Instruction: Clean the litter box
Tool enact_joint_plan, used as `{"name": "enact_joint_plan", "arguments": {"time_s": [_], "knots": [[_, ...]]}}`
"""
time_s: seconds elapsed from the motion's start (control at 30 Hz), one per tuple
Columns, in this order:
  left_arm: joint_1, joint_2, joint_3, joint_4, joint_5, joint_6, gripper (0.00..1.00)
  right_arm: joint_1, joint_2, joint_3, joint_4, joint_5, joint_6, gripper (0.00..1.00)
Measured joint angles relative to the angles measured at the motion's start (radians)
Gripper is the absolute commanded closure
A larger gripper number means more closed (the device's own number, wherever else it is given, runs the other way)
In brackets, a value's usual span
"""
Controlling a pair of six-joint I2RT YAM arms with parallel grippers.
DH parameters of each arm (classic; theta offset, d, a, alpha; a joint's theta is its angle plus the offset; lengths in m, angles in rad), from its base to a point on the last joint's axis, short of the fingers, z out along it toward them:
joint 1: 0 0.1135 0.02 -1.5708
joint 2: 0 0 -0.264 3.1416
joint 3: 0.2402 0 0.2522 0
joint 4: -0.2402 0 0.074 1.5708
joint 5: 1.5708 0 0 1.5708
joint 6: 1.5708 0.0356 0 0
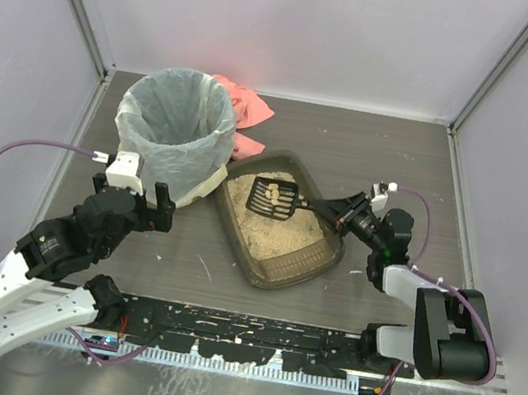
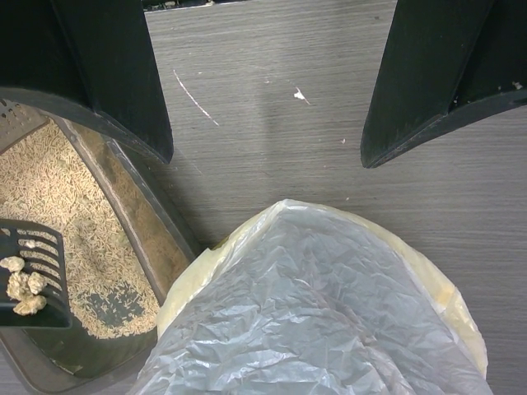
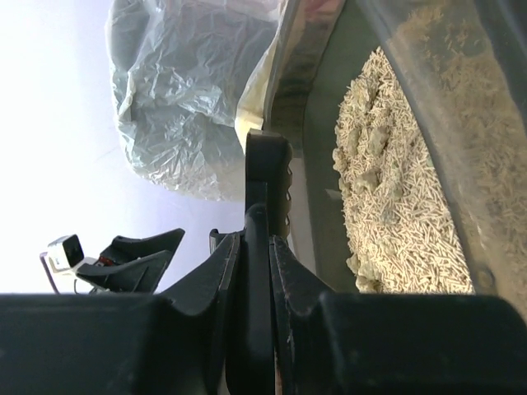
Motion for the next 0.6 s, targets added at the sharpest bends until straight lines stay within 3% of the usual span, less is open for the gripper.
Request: {"name": "enact_joint_plan", "arguments": {"time_s": [0.3,0.6], "knots": [[0.0,-0.019,0.0,-0.006,0.0,-0.007,0.02,0.016,-0.069,0.184,-0.268,0.011,-0.068,0.99],[0.0,-0.034,-0.001,-0.011,0.0,-0.027,0.02,0.063,-0.087,0.41,-0.473,0.162,-0.02,0.99]]}}
